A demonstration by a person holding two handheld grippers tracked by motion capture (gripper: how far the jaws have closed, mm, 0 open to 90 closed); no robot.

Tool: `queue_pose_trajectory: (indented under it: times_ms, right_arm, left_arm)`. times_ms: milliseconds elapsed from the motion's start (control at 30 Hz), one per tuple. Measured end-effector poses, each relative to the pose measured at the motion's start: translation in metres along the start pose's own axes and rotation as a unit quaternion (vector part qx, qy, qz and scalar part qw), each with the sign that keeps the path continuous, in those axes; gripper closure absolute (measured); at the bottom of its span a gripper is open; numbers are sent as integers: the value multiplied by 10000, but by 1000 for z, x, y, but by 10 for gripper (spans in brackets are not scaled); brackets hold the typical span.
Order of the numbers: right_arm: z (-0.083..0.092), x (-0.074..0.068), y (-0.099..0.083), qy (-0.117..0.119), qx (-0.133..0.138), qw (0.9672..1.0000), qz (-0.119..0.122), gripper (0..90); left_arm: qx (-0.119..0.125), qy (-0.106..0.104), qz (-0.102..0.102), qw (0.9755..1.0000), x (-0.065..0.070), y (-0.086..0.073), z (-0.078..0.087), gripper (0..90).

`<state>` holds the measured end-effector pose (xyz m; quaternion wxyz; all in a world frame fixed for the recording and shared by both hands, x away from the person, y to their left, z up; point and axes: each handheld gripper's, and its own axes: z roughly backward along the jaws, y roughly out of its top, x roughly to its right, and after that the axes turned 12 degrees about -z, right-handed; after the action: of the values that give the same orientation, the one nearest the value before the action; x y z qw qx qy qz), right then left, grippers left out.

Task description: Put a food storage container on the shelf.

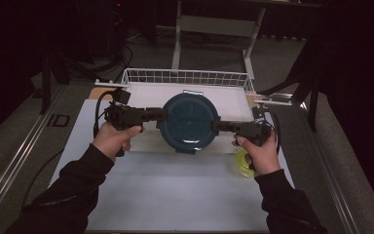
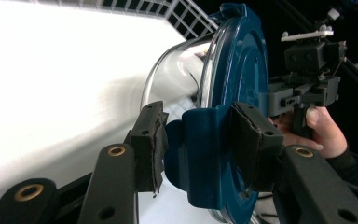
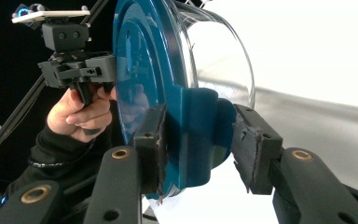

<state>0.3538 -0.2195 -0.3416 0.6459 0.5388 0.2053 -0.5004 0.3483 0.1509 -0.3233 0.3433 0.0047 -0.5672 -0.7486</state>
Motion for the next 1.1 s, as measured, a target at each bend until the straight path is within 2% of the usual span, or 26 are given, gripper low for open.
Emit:
queue_pose_trajectory:
  times_ms: [200,367,500,533,633,667,700,733,767,833,967,1067,1100]
  right_arm:
    - [-4,5,23,-80,29,9999,-113,570]
    - [-7,7,42,-239,68,9995,-190,568]
    - [-9,10,55,-213,97,9992,-336,567]
    - [-10,10,58,-211,92,9989,-410,565]
    - [-13,13,63,-223,63,9978,-620,556]
    - [-14,13,64,-252,47,9976,-645,551]
    - [-15,14,66,-271,35,9971,-705,546]
    - [-15,14,66,-271,35,9971,-705,546]
    - [-17,14,67,-350,40,9965,-762,531]
    - [-18,15,69,-418,72,9959,-802,521]
    - [-20,17,72,-451,109,9950,-889,510]
    - [-23,21,74,-440,124,9943,-965,485]
    - [-24,21,74,-500,131,9942,-944,476]
  left_arm:
    - [57,76,136,9999,-14,14,-8,560]
    - [21,124,274,9995,-27,23,-18,558]
    - [105,162,341,9992,-31,30,-19,557]
    - [114,169,443,9988,-35,33,-20,556]
    - [184,175,661,9975,-42,32,-23,553]
    - [184,175,661,9975,-42,32,-23,552]
    - [244,166,777,9965,-47,32,-25,551]
    - [244,166,777,9965,-47,32,-25,549]
    - [295,169,914,9952,-52,30,-28,548]
    - [271,128,984,9947,-56,30,-31,542]
    - [254,152,996,9946,-60,29,-32,530]
    - [240,258,962,9947,-63,27,-35,527]
    - [286,218,981,9945,-63,26,-35,527]
